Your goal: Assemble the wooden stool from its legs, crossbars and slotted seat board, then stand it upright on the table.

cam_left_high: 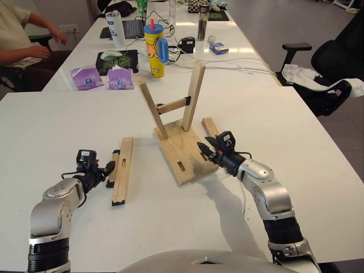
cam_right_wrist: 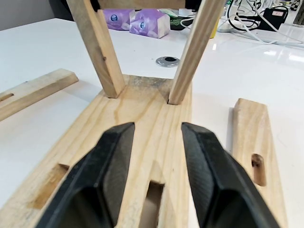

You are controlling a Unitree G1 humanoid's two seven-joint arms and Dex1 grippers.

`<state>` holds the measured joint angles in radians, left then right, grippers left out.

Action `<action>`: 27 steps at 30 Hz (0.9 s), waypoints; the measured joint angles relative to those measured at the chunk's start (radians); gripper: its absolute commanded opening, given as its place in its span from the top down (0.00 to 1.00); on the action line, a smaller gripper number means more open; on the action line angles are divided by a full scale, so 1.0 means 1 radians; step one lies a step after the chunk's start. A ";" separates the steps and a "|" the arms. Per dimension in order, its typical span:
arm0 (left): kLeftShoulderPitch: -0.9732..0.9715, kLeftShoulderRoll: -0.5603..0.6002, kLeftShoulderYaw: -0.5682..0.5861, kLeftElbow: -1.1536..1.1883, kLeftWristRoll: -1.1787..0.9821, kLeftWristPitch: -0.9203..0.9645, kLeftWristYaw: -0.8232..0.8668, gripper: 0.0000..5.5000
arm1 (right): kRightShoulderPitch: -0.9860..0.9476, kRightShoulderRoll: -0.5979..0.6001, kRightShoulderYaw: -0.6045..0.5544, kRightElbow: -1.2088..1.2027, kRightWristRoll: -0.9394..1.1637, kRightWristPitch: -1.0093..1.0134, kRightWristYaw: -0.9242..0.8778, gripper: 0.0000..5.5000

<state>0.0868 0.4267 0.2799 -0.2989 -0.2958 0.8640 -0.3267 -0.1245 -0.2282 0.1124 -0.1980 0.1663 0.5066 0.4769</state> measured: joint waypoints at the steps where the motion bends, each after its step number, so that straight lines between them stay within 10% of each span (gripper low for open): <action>1: 0.002 0.000 -0.001 -0.003 -0.001 0.000 0.000 0.40 | 0.000 -0.002 0.001 0.000 0.000 0.003 0.000 0.67; 13: 0.044 -0.007 -0.038 -0.028 -0.032 0.033 -0.007 0.40 | 0.000 -0.011 0.017 -0.002 0.002 0.012 0.002 0.67; 27: 0.024 0.014 -0.048 0.008 -0.006 0.028 0.031 0.76 | -0.013 0.014 0.032 -0.002 -0.023 0.003 -0.066 0.67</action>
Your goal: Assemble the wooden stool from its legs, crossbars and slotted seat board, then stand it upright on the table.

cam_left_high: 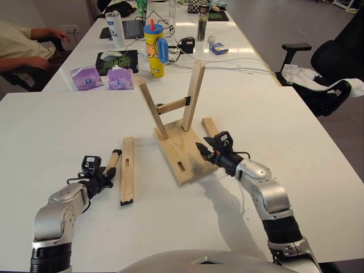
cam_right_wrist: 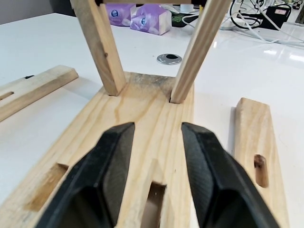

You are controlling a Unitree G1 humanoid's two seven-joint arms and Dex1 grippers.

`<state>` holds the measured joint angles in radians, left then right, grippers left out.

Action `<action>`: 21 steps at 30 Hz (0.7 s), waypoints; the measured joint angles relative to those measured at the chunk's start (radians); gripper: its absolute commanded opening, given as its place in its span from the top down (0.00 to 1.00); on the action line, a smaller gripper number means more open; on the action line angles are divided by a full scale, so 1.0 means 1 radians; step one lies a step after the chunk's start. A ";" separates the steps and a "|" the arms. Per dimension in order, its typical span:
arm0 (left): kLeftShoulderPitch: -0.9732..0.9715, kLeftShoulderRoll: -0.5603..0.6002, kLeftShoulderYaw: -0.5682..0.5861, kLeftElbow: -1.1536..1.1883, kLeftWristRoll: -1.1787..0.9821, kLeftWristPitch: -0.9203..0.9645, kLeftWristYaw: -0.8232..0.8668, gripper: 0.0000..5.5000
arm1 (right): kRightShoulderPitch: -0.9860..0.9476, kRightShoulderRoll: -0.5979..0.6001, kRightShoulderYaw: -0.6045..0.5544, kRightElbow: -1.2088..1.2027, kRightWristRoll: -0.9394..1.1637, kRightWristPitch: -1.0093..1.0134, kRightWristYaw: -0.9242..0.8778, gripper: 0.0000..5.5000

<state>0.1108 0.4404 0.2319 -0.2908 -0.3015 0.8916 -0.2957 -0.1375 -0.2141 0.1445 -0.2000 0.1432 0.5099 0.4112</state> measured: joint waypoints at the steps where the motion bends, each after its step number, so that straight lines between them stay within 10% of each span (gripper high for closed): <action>1: -0.004 0.004 -0.003 0.008 0.003 -0.010 -0.001 0.76 | -0.003 0.008 0.000 0.000 -0.001 0.003 -0.017 0.67; 21: -0.346 0.055 -0.045 -0.082 0.088 -0.630 -0.085 0.77 | -0.176 0.185 -0.320 -0.115 0.683 0.310 -0.043 0.45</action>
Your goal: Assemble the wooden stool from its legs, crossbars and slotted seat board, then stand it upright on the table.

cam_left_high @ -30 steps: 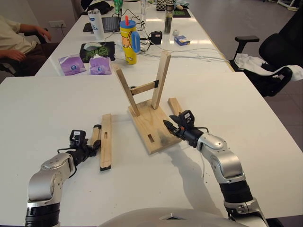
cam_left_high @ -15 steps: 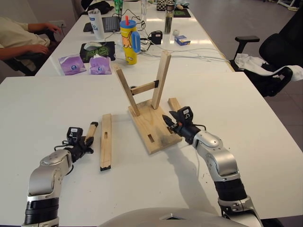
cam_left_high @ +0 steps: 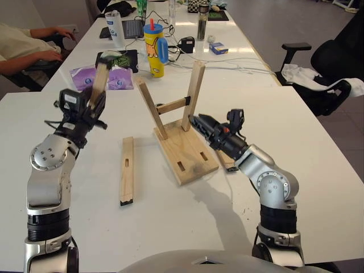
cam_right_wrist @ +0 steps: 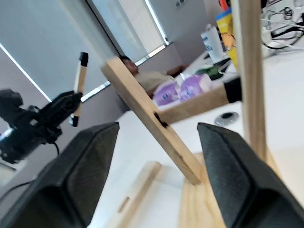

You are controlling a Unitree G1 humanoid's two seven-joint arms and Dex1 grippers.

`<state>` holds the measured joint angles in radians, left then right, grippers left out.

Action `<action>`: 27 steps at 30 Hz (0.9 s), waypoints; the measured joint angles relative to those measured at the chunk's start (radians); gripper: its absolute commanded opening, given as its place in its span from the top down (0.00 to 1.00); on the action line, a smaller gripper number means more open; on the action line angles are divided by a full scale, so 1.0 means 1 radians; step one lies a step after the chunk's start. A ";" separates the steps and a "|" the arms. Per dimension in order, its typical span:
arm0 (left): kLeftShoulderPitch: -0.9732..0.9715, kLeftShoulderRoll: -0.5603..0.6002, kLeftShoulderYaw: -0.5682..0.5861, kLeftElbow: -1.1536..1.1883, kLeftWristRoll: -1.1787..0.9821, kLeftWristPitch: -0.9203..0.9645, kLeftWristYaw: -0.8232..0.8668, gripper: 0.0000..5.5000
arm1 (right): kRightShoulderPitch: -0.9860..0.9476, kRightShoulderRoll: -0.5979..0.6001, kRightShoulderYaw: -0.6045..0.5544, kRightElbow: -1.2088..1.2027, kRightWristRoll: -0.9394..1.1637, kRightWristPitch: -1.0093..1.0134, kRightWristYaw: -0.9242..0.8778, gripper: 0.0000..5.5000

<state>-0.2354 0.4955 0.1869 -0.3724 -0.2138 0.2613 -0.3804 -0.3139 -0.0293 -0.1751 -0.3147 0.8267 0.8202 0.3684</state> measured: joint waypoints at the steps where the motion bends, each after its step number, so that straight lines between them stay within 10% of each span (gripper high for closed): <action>1: -0.025 -0.001 -0.039 -0.020 0.015 -0.020 -0.009 0.77 | -0.030 0.007 -0.026 0.000 0.058 0.019 -0.027 0.45; 13: -0.058 -0.162 -0.386 0.028 0.103 -0.094 -0.066 0.77 | -0.140 0.016 -0.086 0.065 0.255 0.049 -0.158 0.45; 27: -0.030 -0.196 -0.421 0.042 0.157 -0.086 -0.057 0.77 | -0.137 0.013 -0.094 0.082 0.352 0.042 -0.241 0.85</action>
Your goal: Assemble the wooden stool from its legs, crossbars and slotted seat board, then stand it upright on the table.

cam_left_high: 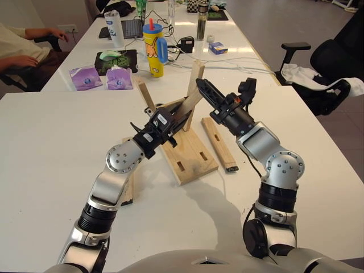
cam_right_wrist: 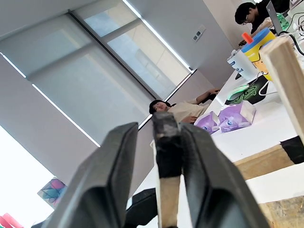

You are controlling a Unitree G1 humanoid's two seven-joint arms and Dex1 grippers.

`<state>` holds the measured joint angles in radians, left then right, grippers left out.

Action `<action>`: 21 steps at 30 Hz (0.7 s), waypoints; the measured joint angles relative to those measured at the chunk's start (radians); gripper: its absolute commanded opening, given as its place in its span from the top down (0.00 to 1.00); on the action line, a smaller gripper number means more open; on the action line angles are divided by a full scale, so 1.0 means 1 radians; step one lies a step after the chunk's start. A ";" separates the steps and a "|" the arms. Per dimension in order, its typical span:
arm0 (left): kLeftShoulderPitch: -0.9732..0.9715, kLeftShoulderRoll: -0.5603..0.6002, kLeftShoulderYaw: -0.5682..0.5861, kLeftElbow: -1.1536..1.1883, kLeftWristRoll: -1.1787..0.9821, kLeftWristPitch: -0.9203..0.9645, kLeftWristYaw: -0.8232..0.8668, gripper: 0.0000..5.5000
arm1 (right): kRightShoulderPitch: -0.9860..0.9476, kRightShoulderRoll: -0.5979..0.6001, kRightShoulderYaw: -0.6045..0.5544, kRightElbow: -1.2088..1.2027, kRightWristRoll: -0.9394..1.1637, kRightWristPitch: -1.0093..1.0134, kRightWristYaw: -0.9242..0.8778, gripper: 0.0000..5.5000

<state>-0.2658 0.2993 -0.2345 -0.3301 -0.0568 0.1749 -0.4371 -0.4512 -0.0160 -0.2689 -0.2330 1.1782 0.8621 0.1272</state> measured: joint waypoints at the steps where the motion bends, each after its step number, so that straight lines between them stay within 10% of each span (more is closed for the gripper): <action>1: 0.000 0.000 0.000 -0.002 0.000 0.000 -0.001 0.77 | 0.001 -0.002 0.001 0.000 0.007 0.000 -0.003 0.87; 21: 0.005 -0.084 0.078 0.040 -0.163 0.073 -0.008 0.36 | 0.128 -0.154 0.004 0.072 -0.293 -0.196 0.036 0.92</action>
<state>-0.2613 0.2154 -0.1562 -0.2904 -0.2199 0.2477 -0.4447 -0.3230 -0.1705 -0.2648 -0.1606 0.8851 0.6658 0.1636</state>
